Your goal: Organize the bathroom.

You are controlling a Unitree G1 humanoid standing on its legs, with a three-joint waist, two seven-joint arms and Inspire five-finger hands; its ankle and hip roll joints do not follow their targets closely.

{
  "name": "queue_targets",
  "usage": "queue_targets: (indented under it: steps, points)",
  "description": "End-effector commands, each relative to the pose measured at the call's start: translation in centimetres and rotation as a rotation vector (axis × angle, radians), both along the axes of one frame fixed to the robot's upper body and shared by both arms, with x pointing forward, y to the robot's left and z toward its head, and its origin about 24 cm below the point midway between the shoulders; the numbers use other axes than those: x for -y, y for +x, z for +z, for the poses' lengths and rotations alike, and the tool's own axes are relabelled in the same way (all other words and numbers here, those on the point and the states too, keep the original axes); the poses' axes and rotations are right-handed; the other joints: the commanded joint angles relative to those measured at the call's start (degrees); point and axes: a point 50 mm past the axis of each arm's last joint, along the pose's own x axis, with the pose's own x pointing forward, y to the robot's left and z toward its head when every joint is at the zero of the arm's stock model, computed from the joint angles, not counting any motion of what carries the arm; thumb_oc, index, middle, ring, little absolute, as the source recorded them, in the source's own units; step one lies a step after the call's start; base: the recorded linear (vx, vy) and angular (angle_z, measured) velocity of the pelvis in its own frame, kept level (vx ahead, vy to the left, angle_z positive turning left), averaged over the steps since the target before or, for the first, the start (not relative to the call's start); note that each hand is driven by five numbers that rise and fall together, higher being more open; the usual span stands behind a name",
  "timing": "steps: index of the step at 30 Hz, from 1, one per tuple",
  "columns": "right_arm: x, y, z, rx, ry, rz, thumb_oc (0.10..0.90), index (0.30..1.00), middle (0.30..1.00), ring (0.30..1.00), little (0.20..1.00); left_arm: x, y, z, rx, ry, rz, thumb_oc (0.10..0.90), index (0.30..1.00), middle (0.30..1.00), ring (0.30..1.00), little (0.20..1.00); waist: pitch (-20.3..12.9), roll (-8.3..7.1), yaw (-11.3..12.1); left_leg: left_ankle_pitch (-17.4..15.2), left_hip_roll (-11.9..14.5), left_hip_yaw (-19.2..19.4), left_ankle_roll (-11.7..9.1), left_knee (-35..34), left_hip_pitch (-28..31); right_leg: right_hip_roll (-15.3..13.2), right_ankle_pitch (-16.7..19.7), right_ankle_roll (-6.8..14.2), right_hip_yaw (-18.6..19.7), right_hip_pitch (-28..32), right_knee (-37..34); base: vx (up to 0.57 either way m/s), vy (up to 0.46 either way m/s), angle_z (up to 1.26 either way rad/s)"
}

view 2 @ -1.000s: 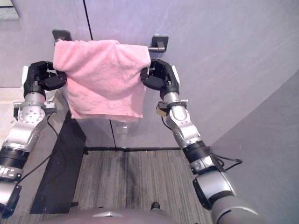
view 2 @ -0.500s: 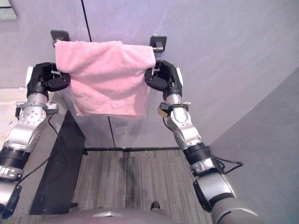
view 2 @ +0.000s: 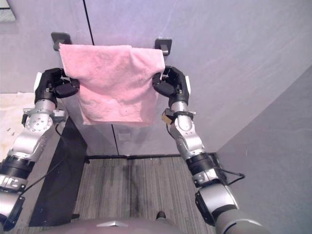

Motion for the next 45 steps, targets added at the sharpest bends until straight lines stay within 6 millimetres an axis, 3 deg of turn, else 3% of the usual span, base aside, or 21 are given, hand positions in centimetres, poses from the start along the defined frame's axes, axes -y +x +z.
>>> queue_targets:
  steps: [1,4,5,6,7,8,9,19,27,32,40,44,45]
  points:
    - [3.3,-1.8,-1.7,0.0,-0.004,-0.119,0.4,0.3,0.3,0.3,0.3,-0.1,0.3,2.9,0.159,-0.043,0.033,0.4,0.3,0.3,0.3,0.3,-2.99,3.16,-2.85,-2.46,-1.83,0.15,2.28,-0.17,-0.07,4.07,-5.39,-0.87,1.63,2.53,-0.3,0.0,0.0,0.0]
    - [3.0,-1.8,-1.9,-0.013,0.004,-0.117,0.411,0.316,0.316,0.316,0.316,0.3,0.3,2.3,0.143,-0.058,0.027,0.4,0.3,0.3,0.3,0.3,-2.79,3.09,-2.64,-2.31,-1.83,0.06,2.3,-0.17,-0.11,4.01,-5.29,-0.95,1.42,2.56,-0.3,0.0,0.0,0.0]
    - [3.0,-1.8,-2.0,-0.011,0.012,-0.115,0.464,0.396,0.396,0.396,0.396,0.4,0.3,2.1,0.133,-0.063,0.023,0.4,0.3,0.3,0.3,0.3,-2.78,3.05,-2.59,-2.31,-1.8,0.06,2.3,-0.17,-0.14,4.01,-5.32,-0.95,1.35,2.57,-0.3,0.0,0.0,0.0]
    - [3.0,-1.9,-2.0,-0.011,0.012,-0.115,0.638,0.658,0.658,0.658,0.658,0.4,0.3,2.1,0.132,-0.063,0.023,0.42,0.331,0.331,0.331,0.331,-2.79,3.05,-2.59,-2.31,-1.79,0.06,2.29,-0.17,-0.14,4.0,-5.33,-0.95,1.34,2.57,-0.3,0.0,0.0,0.0]
    - [2.9,-1.9,-1.9,-0.005,0.009,-0.109,0.8,0.9,0.9,0.9,0.9,0.5,0.2,1.9,0.123,-0.055,0.024,0.604,0.606,0.606,0.606,0.606,-2.81,3.01,-2.51,-2.27,-1.76,0.07,2.29,-0.17,-0.17,4.0,-5.35,-0.96,1.26,2.59,-0.3,0.0,0.0,0.0]
    - [2.9,-1.9,-1.8,-0.002,0.005,-0.107,0.8,0.9,0.9,0.9,0.9,0.6,0.2,1.7,0.116,-0.058,0.021,0.769,0.853,0.853,0.853,0.853,-2.74,2.96,-2.46,-2.29,-1.82,-0.01,2.33,-0.17,-0.19,4.03,-5.37,-0.97,1.28,2.6,-0.3,0.0,0.0,0.0]
    - [2.9,-1.9,-1.8,0.0,0.002,-0.105,0.8,0.9,0.9,0.9,0.9,0.7,0.2,1.4,0.104,-0.059,0.01,0.8,0.9,0.9,0.9,0.9,-2.75,2.92,-2.41,-2.29,-1.82,-0.03,2.34,-0.17,-0.19,4.02,-5.36,-0.98,1.24,2.61,-0.3,0.0,0.0,0.0]
    - [3.3,-3.2,-2.0,0.036,-0.09,-0.159,0.8,0.9,0.9,0.9,0.9,0.5,-1.0,0.0,0.106,-0.116,0.036,0.8,0.9,0.9,0.9,0.9,-2.72,2.69,-2.55,-2.39,-1.94,0.08,2.59,-0.17,-0.14,3.98,-5.23,-0.8,1.42,2.53,-0.3,-0.01,0.004,-0.07]
    - [4.4,-6.5,-4.6,0.01,-0.176,-0.279,0.8,0.9,0.9,0.9,0.9,0.9,-4.5,-4.6,0.037,-0.232,0.106,0.8,0.9,0.9,0.9,0.9,-1.96,2.55,-2.75,-2.83,-2.32,0.43,3.19,-0.17,0.02,3.85,-4.87,-0.63,2.0,2.26,-0.3,-0.07,0.017,-0.08]
    - [5.5,-8.8,-7.7,-0.065,-0.216,-0.316,0.8,0.9,0.9,0.9,0.9,-0.1,-8.2,-10.6,-0.158,-0.313,0.206,0.8,0.9,0.9,0.9,0.9,-1.45,2.26,-2.81,-3.14,-2.78,0.63,3.57,-0.17,0.03,3.66,-4.25,-0.37,1.9,2.11,-0.3,-0.14,0.035,-0.01]
    - [8.7,-12.8,-14.6,-0.38,-0.268,-0.531,0.8,0.9,0.9,0.9,0.9,-0.8,-13.5,-19.5,-0.506,-0.334,0.301,0.8,0.9,0.9,0.9,0.9,-0.67,2.21,-3.36,-3.64,-4.4,-0.13,4.57,-0.17,-0.94,3.03,-2.52,0.8,2.26,0.9,-0.3,-0.19,0.058,-0.04]
    - [9.3,-13.8,-16.1,-0.465,-0.316,-0.56,0.8,0.9,0.9,0.9,0.9,-0.9,-14.8,-21.8,-0.629,-0.355,0.342,0.8,0.9,0.9,0.9,0.9,-0.47,2.31,-3.84,-3.51,-4.96,-0.82,4.84,-0.17,-1.87,2.77,-1.63,1.31,2.51,-0.06,-0.3,-0.16,0.01,-0.11]
    - [9.7,-14.6,-17.0,-0.514,-0.272,-0.591,0.8,0.9,0.9,0.9,0.9,-1.2,-15.6,-22.9,-0.694,-0.263,0.337,0.8,0.9,0.9,0.9,0.9,-0.19,2.42,-4.63,-3.36,-5.0,-1.63,4.96,-0.17,-2.29,2.88,-1.19,1.58,4.19,-0.52,-0.27,-0.23,-0.092,-0.09]
